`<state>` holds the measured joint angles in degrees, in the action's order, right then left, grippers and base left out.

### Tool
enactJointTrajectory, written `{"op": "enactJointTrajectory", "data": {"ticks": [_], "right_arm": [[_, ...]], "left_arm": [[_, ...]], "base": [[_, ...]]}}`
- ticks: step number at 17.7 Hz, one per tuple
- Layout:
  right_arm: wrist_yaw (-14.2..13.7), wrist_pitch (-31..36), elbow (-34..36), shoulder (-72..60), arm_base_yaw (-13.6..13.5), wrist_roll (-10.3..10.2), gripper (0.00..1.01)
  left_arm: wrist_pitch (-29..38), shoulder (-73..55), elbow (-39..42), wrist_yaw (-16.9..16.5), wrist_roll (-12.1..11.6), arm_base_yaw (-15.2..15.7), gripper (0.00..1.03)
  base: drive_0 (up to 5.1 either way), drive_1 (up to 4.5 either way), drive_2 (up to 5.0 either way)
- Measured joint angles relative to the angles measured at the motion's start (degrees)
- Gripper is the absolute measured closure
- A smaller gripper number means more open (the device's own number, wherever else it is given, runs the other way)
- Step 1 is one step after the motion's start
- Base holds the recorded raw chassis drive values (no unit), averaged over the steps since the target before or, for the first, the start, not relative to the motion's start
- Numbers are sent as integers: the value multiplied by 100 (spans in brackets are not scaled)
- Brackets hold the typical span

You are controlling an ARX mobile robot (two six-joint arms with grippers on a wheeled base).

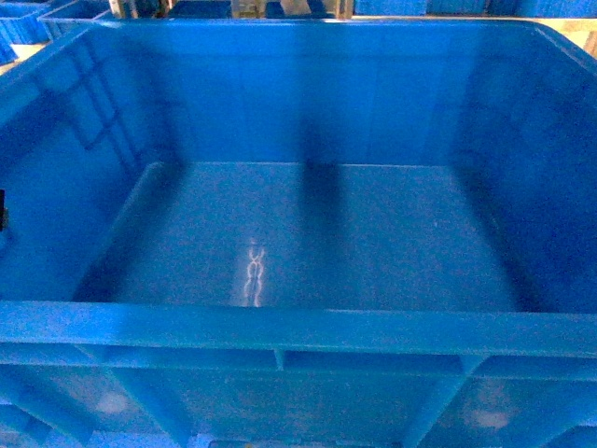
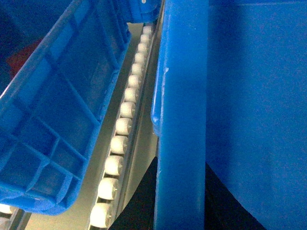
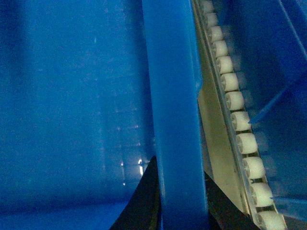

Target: Place box next to blue box on left shelf

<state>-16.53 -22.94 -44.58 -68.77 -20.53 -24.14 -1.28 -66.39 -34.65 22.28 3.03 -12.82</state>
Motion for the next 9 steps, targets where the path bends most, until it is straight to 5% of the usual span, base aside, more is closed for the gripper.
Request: {"op": "enactJointTrajectory", "data": {"ticks": [3, 9], "right_arm": [[177, 92, 0, -358, 39, -28, 90], [101, -203, -15, -535, 37, -201, 90]], "left_arm": [[133, -216, -4, -39, -105, 133, 91], [125, -560, -122, -223, -234, 186, 91]], "base": [[0, 0, 0], [0, 0, 0]]}}
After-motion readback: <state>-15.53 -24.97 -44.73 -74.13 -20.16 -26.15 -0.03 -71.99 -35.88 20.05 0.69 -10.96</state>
